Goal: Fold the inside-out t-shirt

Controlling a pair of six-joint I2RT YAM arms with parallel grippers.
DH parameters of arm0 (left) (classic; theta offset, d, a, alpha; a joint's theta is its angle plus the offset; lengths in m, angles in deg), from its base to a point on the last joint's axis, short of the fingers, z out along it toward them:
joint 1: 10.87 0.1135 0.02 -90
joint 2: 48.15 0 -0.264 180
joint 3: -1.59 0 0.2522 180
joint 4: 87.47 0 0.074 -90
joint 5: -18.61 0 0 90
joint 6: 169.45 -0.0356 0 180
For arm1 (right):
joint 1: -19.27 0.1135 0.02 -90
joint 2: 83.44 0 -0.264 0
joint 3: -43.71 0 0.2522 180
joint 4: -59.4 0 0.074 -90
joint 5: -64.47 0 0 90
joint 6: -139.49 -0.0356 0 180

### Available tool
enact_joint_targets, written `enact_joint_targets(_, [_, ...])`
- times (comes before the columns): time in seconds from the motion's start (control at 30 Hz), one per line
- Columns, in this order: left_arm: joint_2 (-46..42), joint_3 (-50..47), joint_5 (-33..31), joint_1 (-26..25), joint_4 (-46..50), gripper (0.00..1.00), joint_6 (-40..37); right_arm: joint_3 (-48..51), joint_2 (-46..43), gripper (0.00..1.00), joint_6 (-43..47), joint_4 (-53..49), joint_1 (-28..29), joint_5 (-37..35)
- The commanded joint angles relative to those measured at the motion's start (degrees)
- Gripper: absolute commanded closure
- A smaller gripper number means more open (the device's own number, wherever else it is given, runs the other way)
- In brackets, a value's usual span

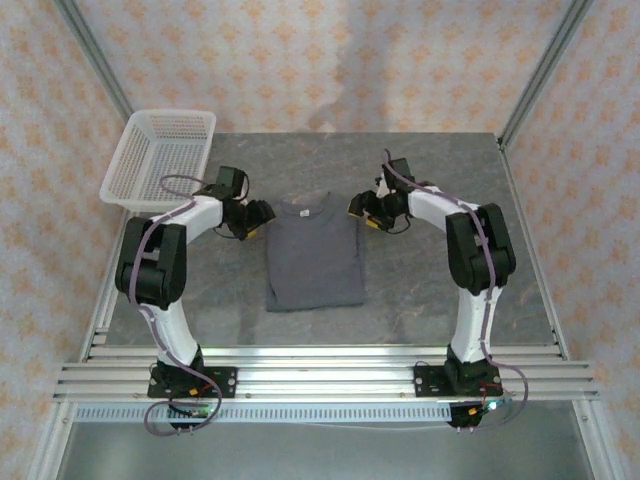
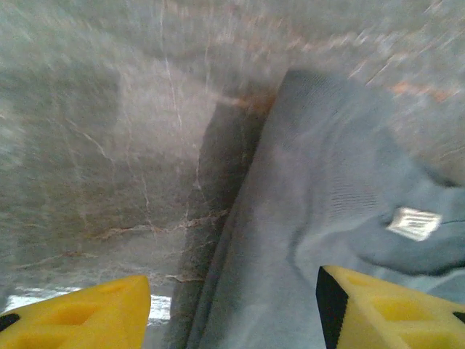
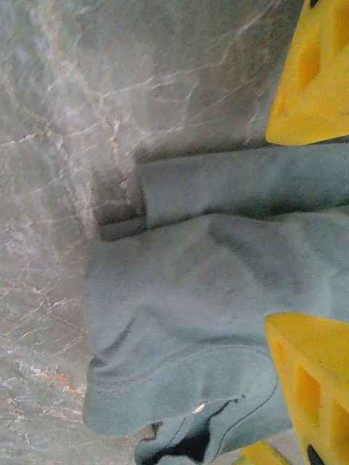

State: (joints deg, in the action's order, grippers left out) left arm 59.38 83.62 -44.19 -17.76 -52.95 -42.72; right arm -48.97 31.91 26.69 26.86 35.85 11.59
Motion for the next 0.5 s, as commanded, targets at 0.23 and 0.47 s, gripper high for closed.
enact_joint_targets(0.23, [5.7, 1.6, 4.0, -0.9, -4.8, 0.41, 0.6, -5.9, 5.0, 0.37, 3.4, -2.4, 1.1, -3.1])
enact_joint_targets(0.47, [8.3, 0.0, 8.9, -1.8, -14.6, 0.53, 8.2, -7.5, 7.2, 0.45, 3.1, -2.6, 2.5, -1.1])
